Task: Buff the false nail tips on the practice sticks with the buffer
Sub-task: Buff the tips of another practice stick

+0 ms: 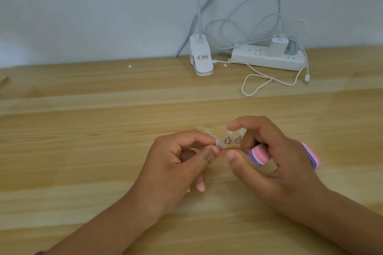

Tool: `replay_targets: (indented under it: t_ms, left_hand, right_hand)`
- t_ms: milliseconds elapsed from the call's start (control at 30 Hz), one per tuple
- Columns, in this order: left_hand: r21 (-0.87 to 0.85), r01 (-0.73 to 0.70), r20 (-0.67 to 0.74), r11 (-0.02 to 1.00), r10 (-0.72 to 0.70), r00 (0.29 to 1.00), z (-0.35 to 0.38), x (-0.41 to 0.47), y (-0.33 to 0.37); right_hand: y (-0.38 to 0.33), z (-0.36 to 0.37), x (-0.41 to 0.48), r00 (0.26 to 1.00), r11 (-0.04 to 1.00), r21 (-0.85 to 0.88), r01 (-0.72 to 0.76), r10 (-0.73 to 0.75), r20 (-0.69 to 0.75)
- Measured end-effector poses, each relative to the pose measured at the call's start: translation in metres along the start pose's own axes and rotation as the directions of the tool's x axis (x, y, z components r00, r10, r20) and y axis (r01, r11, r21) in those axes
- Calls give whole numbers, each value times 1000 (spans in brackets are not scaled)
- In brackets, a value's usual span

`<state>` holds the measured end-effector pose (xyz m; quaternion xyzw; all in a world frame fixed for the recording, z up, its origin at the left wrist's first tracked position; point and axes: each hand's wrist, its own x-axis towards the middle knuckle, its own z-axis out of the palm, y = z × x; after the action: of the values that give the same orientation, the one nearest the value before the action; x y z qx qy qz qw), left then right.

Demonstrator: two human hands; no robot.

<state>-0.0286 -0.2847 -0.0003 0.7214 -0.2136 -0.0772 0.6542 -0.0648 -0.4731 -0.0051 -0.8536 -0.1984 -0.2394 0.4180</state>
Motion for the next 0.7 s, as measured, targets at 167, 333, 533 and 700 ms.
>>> replay_targets:
  t_ms: [167,333,533,700]
  left_hand:
    - [-90,63,93,994,-55,994,1,-1,2]
    - [-106,82,113,991,-70,991,1,-1,2]
    - [-103,90,133,991,-76,988,4,-2,-1]
    - [163,-93,-43,982,101,994,7,-5,-1]
  right_hand:
    - [4,3,3,975,962,-182,205,-216,-46]
    - [9,4,5,954,933,-245,264,-290,-79]
    - [10,4,5,959,945,-232,232,-262,-108]
    - [7,3,4,982,982,-127,137,-151,-115]
